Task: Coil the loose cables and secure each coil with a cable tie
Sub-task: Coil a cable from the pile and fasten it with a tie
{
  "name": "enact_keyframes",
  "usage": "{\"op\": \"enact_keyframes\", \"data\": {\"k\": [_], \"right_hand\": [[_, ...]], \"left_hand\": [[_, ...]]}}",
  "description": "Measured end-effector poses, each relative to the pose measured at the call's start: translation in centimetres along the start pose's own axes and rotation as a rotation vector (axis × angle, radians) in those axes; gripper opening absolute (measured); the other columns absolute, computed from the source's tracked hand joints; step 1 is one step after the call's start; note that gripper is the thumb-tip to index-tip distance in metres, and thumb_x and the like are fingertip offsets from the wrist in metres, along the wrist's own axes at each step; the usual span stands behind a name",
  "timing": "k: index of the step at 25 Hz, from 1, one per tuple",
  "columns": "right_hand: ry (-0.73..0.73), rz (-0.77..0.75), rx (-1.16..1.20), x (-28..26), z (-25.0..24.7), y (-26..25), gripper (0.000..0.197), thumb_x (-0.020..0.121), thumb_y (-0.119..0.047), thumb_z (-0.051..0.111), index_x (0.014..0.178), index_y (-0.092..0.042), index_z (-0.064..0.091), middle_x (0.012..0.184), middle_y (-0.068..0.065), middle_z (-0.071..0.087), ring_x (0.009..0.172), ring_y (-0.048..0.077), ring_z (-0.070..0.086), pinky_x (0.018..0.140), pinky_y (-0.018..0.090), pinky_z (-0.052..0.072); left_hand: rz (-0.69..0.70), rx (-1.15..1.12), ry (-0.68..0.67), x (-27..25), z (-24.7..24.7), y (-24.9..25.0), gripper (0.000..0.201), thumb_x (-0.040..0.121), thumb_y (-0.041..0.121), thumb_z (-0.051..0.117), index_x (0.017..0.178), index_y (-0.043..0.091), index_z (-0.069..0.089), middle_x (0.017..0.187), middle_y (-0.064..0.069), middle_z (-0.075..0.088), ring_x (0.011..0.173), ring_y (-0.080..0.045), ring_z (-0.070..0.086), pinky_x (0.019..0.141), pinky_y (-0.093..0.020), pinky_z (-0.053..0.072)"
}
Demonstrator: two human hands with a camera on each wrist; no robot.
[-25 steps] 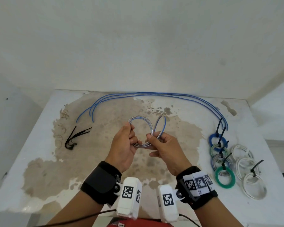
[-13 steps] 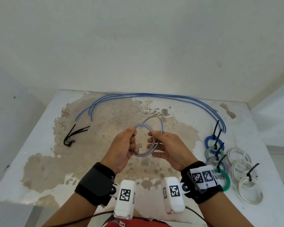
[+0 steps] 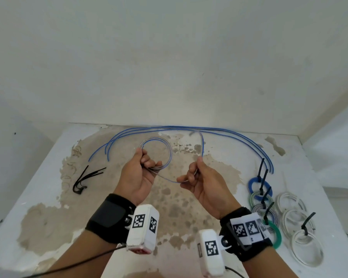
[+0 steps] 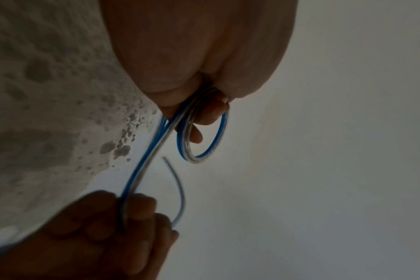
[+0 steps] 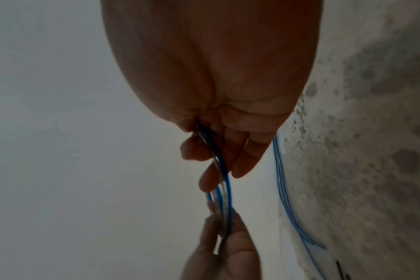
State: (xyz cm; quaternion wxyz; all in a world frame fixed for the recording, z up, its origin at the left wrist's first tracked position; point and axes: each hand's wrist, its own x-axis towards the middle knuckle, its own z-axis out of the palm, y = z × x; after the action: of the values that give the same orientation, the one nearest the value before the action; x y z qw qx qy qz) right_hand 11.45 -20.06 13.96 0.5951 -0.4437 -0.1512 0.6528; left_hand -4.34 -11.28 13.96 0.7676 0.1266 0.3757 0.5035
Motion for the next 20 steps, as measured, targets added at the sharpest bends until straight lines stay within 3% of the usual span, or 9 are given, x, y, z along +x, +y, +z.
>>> {"op": "enact_keyframes", "data": {"k": [5, 9, 11, 14, 16, 20], "right_hand": [[-0.002, 0.019, -0.018, 0.2, 0.2, -0.1, 0.044, 0.109, -0.035, 0.034, 0.074, -0.012, 0.049, 0.056, 0.004, 0.042, 0.079, 0.023, 0.073, 0.083, 0.036, 0.05], [-0.038, 0.012, -0.059, 0.5, 0.2, -0.9, 0.044, 0.109, -0.034, 0.032, 0.075, -0.012, 0.048, 0.056, 0.004, 0.041, 0.083, 0.024, 0.073, 0.081, 0.033, 0.052], [-0.02, -0.012, -0.123, 0.9, -0.1, -1.4, 0.042, 0.11, -0.035, 0.031, 0.083, -0.011, 0.053, 0.058, 0.003, 0.042, 0.081, 0.024, 0.073, 0.079, 0.033, 0.054], [0.048, -0.123, -0.309, 2.0, -0.9, -2.5, 0.037, 0.111, -0.033, 0.03, 0.107, -0.008, 0.058, 0.063, 0.0, 0.043, 0.068, 0.02, 0.069, 0.075, 0.035, 0.05], [0.05, -0.141, -0.473, 2.4, -0.9, -3.6, 0.032, 0.11, -0.032, 0.037, 0.116, -0.012, 0.062, 0.067, -0.003, 0.047, 0.063, 0.015, 0.065, 0.068, 0.032, 0.047], [-0.052, -0.036, -0.835, 2.1, 0.3, -4.0, 0.022, 0.095, -0.034, 0.069, 0.109, -0.016, 0.068, 0.071, -0.008, 0.065, 0.058, 0.007, 0.061, 0.061, 0.024, 0.049]], "left_hand": [[0.064, -0.019, 0.0, 1.7, 1.3, 1.5, 0.034, 0.109, 0.028, 0.037, 0.081, 0.015, 0.049, 0.054, 0.008, 0.036, 0.043, -0.006, 0.037, 0.062, -0.029, 0.059], [0.054, -0.064, 0.015, 2.7, 1.3, 1.8, 0.034, 0.109, 0.028, 0.036, 0.08, 0.015, 0.048, 0.055, 0.008, 0.037, 0.043, -0.006, 0.038, 0.062, -0.028, 0.059], [0.043, 0.011, 0.002, 2.8, 1.2, 1.4, 0.032, 0.109, 0.029, 0.038, 0.082, 0.015, 0.049, 0.056, 0.008, 0.038, 0.044, -0.005, 0.039, 0.062, -0.028, 0.059], [0.023, 0.299, -0.102, 1.9, 1.1, 0.5, 0.027, 0.107, 0.027, 0.041, 0.088, 0.013, 0.053, 0.058, 0.006, 0.042, 0.047, -0.005, 0.043, 0.061, -0.025, 0.058], [0.0, 0.408, -0.166, 1.1, 1.2, 0.1, 0.026, 0.107, 0.026, 0.041, 0.09, 0.012, 0.054, 0.06, 0.005, 0.044, 0.048, -0.006, 0.045, 0.063, -0.026, 0.058], [0.005, 0.401, -0.197, 0.4, 1.6, 0.0, 0.025, 0.106, 0.025, 0.041, 0.09, 0.011, 0.054, 0.06, 0.004, 0.042, 0.047, -0.006, 0.044, 0.063, -0.027, 0.057]]}}
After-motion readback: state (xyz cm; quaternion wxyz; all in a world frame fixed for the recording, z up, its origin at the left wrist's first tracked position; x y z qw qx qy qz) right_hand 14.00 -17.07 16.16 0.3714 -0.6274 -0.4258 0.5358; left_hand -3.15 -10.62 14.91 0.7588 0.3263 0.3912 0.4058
